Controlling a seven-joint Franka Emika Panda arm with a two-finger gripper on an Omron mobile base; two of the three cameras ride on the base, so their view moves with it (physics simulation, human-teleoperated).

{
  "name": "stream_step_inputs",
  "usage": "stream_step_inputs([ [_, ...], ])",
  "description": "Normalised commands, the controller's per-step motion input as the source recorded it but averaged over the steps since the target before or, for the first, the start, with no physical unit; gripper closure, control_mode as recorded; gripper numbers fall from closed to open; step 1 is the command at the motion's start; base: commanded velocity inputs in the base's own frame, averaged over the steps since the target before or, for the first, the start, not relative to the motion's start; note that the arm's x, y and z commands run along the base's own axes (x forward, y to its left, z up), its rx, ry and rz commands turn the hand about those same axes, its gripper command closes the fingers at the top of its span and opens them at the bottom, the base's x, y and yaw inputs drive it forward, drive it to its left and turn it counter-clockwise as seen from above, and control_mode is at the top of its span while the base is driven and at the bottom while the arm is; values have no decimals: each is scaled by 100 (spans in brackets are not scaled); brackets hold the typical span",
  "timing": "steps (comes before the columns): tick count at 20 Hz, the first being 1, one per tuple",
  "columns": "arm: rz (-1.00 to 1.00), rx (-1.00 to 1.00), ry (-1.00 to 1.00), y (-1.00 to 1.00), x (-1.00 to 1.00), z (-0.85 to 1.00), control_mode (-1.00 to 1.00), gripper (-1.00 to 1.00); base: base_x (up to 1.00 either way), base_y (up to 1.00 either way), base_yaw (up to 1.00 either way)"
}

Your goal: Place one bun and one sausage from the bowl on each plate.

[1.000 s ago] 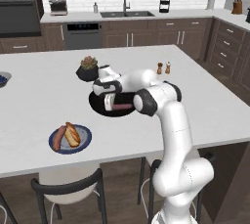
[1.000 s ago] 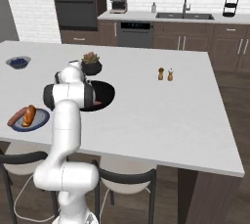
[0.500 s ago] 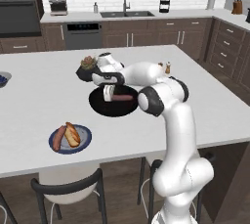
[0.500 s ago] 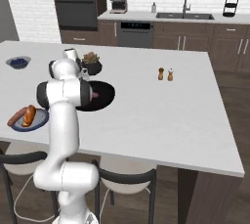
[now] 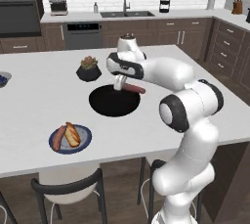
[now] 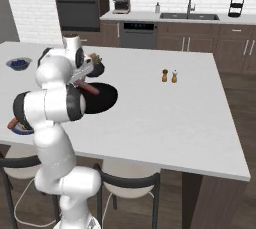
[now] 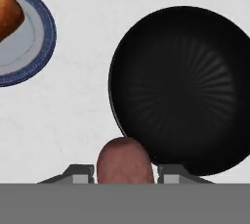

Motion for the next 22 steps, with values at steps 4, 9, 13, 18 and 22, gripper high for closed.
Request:
stream_step_inputs([
  [4, -19, 6, -23, -39, -100, 90, -100, 100, 0, 0, 0],
  [9, -16, 1, -14, -11, -100, 48, -100, 100, 0, 0, 0],
  [13, -4, 0, -4, 0, -25, 8, 100, 100, -75, 21, -11],
  [18, 0, 0, 0, 0, 0, 0, 100, 100, -85, 98, -12],
  [22, 0, 0, 0, 0, 0, 0, 100, 100, -15, 100, -19],
])
